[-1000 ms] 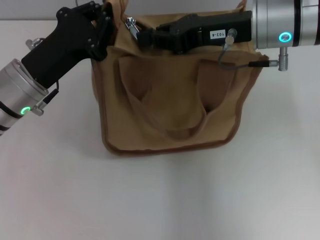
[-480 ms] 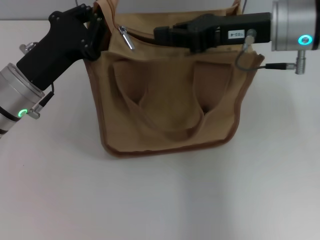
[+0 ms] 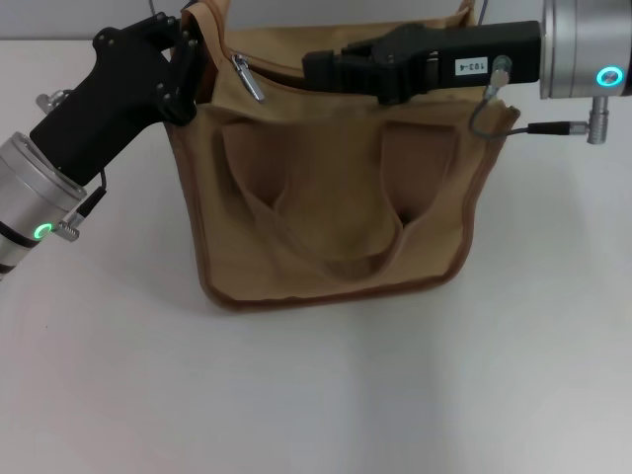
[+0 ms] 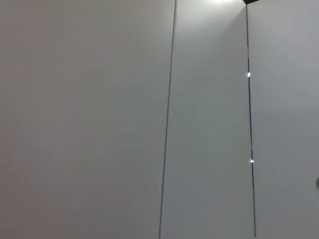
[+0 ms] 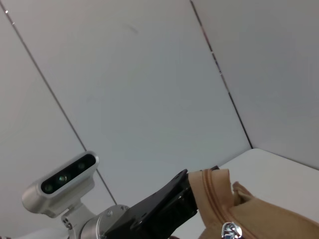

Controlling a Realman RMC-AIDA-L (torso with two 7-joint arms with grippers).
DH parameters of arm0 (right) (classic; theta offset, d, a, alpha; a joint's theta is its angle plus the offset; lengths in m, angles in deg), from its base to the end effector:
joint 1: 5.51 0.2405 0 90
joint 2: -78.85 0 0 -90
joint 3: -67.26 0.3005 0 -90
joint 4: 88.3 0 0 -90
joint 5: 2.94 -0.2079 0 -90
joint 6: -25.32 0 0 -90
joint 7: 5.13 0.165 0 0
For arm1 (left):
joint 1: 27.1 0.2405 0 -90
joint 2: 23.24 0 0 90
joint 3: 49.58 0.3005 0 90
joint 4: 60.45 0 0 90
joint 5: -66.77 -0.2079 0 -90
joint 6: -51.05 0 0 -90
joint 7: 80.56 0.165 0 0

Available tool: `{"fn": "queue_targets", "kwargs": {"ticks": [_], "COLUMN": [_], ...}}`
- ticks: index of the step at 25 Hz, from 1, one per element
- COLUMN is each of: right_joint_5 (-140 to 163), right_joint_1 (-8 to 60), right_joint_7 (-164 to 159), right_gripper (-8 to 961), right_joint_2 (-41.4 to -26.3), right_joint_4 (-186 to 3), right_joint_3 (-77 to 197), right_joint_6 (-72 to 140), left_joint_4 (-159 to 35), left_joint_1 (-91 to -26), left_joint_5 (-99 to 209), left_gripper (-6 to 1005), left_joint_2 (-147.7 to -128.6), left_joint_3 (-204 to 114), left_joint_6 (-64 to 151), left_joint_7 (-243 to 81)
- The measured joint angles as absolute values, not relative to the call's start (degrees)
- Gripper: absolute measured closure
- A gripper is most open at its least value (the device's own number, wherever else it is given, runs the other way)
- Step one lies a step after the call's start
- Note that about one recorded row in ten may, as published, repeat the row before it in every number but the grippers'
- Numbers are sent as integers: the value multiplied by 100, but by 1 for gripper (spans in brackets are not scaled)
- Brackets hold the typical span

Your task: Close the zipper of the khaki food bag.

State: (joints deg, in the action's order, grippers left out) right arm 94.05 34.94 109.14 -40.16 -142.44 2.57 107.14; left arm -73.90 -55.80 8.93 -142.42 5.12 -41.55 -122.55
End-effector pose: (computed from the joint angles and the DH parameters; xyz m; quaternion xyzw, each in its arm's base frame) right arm 0.1265 0.4078 -0.0412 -0.9313 0.2379 0.2746 0.0263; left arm -0.2572 0.3555 -0.0240 -0.7884 -0.1048 -0.5080 0.3307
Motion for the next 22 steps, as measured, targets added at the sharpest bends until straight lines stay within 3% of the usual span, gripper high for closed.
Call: {"fn": "queue_targets", "kwargs": {"ticks": [5,10,22], "right_joint_5": [9411,9411,9396], "right_joint_1": [3630,3705,3669], "right_joint_7": [10909,10906,10830], "right_gripper": [904,704,569], "right_joint_2": [-4034,-4037,-4038], "right_joint_4": [-14207,-14269,-14312], "right_joint_3": [138,-210,-260], "right_joint_6": [10693,10702,10632], "left_joint_4": [-7390,-7389,-7390], "left_joint_1": [-5605,-5629,-5637], "left_joint_5": [894,895,895], "left_gripper": [960,959,958], "left_joint_2": [-14242,-14242,-14242], "left_joint_3": [522,523,526], "left_joint_6": [-4248,-4276,-4307], "left_joint_7": [-12282,-12308,-12305]}}
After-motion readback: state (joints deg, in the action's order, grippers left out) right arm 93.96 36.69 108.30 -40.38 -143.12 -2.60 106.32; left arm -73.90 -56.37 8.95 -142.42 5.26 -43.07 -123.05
